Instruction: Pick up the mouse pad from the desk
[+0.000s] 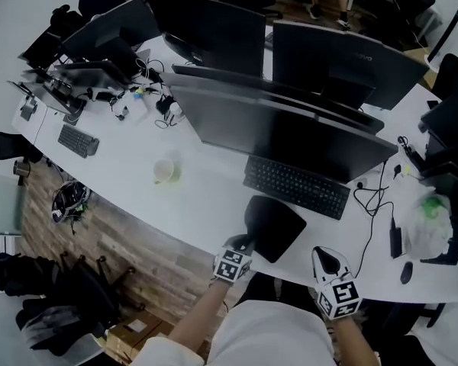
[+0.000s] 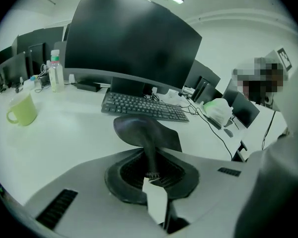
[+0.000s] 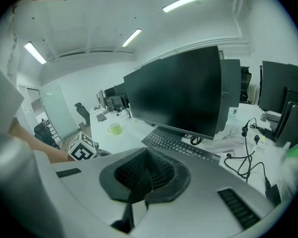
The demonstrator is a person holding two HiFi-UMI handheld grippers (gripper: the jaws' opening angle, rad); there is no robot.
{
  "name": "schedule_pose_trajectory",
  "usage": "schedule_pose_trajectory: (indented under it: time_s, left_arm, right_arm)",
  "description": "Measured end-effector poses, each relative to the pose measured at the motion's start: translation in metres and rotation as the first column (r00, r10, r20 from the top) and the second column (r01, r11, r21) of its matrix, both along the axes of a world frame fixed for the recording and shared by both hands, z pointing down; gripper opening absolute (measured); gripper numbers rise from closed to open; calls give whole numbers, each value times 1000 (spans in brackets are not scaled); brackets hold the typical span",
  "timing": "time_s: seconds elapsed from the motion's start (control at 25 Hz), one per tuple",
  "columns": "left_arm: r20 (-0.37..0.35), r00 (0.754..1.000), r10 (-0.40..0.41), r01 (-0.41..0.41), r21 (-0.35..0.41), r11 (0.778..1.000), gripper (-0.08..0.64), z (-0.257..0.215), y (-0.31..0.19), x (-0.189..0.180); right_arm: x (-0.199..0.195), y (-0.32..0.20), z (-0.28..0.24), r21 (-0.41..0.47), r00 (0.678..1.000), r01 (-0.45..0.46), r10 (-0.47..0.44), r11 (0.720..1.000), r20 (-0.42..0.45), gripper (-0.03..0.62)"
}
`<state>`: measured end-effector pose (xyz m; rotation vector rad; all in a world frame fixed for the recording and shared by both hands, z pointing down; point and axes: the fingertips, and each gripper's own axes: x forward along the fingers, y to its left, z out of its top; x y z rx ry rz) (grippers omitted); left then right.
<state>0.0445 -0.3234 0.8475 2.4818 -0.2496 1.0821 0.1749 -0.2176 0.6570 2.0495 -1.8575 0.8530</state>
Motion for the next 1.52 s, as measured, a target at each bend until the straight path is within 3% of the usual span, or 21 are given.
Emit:
schedule_pose_trajectory:
  time_s: [0.28,0.48,0.8,0.96,1.52]
  left_arm:
    - [-89,994,64,-62,31,998,44,-52,13,11]
    - [-131,989,64,-55,71,996,44,-86,22,8]
    - [-197,979,-44,69,119,990,44,-142,30,-4]
    - [-245,963,-115,150,130,980,44,-178,49,-16]
    - [-361,888,-286,376,211,902,44,-276,124,-67]
  right_arm:
    - [9,20,-26,46,997,-55,57,997,-42,12]
    - [13,39,-43,79,996,-60,65,995,-68,12]
    - [18,65,-69,135,996,-4,16,991,-85,12]
    - [13,85,-83,161,995,47,-32,986,-91,11]
    - [13,154,-133,271,981,170,-139,947,-132,12]
